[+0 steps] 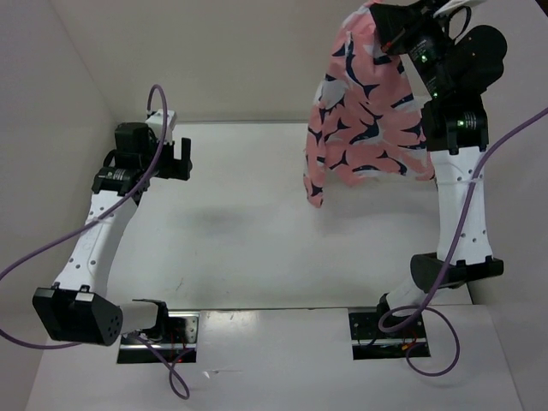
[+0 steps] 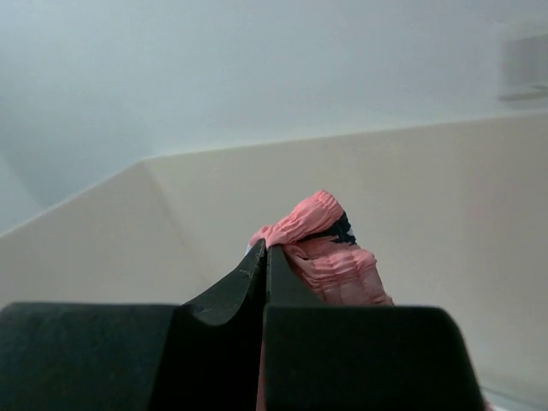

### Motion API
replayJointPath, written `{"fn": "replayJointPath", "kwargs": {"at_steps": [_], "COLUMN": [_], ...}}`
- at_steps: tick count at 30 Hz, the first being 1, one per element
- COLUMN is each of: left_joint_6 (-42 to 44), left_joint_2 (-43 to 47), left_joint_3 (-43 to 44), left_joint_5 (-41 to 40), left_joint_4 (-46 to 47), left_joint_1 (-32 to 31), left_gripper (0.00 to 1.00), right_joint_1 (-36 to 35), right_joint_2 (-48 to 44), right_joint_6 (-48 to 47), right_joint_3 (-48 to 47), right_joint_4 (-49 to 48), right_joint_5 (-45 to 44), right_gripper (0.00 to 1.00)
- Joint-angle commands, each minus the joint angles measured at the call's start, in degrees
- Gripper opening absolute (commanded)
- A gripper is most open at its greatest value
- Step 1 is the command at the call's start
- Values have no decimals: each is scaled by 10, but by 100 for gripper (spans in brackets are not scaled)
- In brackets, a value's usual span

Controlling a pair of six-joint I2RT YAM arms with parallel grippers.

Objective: Fold and stack the shorts
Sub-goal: Grab the shorts from the pile, then move the shorts to the center of the board

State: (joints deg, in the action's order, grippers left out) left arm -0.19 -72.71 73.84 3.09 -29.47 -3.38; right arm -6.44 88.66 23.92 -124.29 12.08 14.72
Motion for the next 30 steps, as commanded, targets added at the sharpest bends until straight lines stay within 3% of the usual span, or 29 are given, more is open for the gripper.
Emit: {"fn": "replayJointPath", "kwargs": {"at_steps": [1,5,9,14,15,16,18,20,25,29,30], "left_joint_6": [2,2,2,2,2,2,2,2,2,2,2], "left_joint_2": [18,6,-37,-84,-100,-107,-124,-132,-145,-138,-138], "left_joint_3": [-5,1,36,84,91,98,121,135,123,79,71], "left_joint_5": [-14,-19,-32,-53,-53,-53,-53,-53,-58,-45,-45], "left_joint_4": [6,6,11,28,28,34,34,28,-12,-75,-92], "left_joint_1": [-1,12,12,12,12,12,12,12,-39,-137,-192], "left_gripper": [100,100,100,100,100,100,100,100,100,100,100], "right_joint_1": [-34,-74,-74,-74,-74,-74,-79,-85,-85,-85,-85], "right_joint_2": [47,89,106,106,106,111,111,100,76,76,81], "right_joint_6": [58,108,147,141,105,92,35,-55,-145,-184,-184], "right_joint_3": [-73,-112,-52,66,113,140,221,290,348,371,381], "right_joint_4": [-55,-55,-55,16,34,50,74,80,73,68,68], "right_joint_5": [124,130,121,52,13,-15,-41,-85,-192,-205,-205], "right_gripper": [0,0,0,0,7,23,67,82,86,83,82]}}
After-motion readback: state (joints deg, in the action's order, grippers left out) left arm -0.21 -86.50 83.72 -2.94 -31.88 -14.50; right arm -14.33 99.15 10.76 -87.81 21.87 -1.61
